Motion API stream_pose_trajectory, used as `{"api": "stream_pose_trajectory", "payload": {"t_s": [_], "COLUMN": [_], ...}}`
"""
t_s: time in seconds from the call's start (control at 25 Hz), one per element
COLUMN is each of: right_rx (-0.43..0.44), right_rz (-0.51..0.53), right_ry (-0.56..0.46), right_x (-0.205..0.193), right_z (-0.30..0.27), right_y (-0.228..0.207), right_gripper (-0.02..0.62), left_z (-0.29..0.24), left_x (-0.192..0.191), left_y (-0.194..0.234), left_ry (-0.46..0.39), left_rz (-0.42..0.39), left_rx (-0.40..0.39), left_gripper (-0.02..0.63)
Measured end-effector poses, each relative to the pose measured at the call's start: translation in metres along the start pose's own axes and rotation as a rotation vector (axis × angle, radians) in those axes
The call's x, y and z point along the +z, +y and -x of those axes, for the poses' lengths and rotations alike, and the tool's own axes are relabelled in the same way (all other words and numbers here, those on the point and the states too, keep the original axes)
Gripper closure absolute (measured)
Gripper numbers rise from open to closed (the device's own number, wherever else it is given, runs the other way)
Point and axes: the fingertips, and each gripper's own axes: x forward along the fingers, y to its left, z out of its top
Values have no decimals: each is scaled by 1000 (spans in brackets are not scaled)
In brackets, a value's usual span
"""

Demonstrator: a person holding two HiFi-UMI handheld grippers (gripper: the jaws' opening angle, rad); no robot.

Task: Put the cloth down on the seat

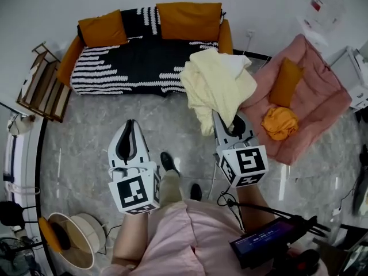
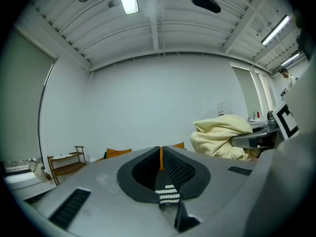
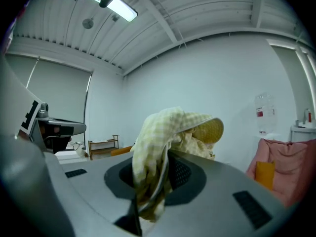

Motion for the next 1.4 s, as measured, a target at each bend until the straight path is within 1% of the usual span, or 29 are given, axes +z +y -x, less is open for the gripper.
{"api": "stream_pose_trajectory", "payload": {"t_s": [0.16,0.32,0.48,0.68,0.8,0.92,1.16,1.28,1.4], "right_rx": [5,6,-4,-29,-41,-45,-61,-62,-55], "right_rz": [6,5,2,20,32,42,47,45,32], "right_ry": [14,7,1,-40,-53,-50,-41,-31,-18], "right_x": [-2,4,20,50,63,67,61,50,51], "right_z": [-44,-103,-161,-229,-258,-264,-282,-306,-341], "right_y": [-6,-10,-15,-25,-29,-28,-38,-55,-80], "right_gripper": [519,519,519,519,519,519,519,519,519], "left_z": [-42,-100,-159,-231,-265,-277,-302,-331,-375], "left_x": [-11,-16,-5,18,24,24,13,0,-1], "left_y": [15,39,65,94,107,108,96,88,81], "left_ry": [13,17,-6,-57,-68,-67,-54,-34,-8], "left_rz": [14,24,17,0,2,8,6,1,-10], "left_rx": [3,-6,-31,-63,-77,-96,-137,-146,-149], "left_gripper": [580,580,580,580,580,580,580,580,580]}}
